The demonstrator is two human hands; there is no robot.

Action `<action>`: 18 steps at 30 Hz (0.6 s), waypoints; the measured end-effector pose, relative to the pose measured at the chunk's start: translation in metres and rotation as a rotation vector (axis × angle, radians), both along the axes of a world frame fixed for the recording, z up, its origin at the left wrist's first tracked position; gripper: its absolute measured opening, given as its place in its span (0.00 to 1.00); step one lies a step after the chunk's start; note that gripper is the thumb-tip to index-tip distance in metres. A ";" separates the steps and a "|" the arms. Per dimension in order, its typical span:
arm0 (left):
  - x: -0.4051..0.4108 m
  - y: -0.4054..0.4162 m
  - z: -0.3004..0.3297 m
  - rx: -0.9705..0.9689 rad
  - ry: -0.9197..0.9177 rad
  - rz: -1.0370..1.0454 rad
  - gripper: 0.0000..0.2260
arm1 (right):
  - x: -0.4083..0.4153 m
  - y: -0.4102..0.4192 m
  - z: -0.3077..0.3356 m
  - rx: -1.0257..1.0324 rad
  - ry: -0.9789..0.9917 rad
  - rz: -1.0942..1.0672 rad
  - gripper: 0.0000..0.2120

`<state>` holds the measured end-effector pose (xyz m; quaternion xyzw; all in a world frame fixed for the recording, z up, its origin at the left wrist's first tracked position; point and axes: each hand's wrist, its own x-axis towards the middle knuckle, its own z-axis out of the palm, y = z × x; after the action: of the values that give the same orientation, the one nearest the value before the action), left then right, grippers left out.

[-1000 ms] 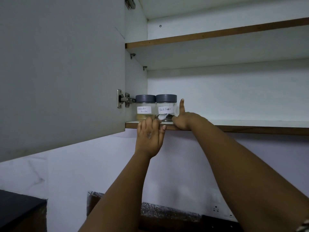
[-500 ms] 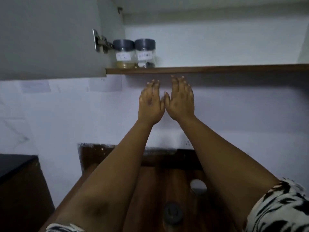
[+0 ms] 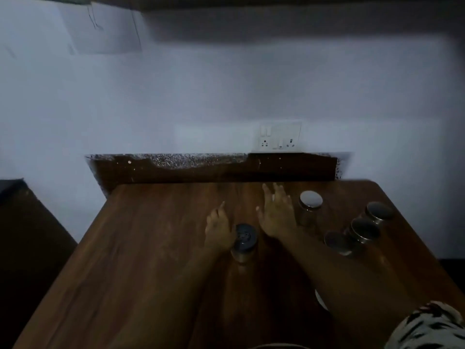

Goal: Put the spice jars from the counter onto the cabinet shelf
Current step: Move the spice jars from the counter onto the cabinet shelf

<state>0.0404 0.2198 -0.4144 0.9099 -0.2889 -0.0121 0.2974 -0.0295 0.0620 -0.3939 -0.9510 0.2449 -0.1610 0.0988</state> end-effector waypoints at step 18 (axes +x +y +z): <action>-0.009 0.031 -0.046 0.023 0.379 -0.004 0.40 | 0.015 0.027 -0.079 0.422 0.106 0.051 0.44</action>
<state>0.0311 0.2509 -0.4603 0.8941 -0.2293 -0.1869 0.3362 -0.0144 0.0893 -0.4731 -0.9223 0.2538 -0.0535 0.2866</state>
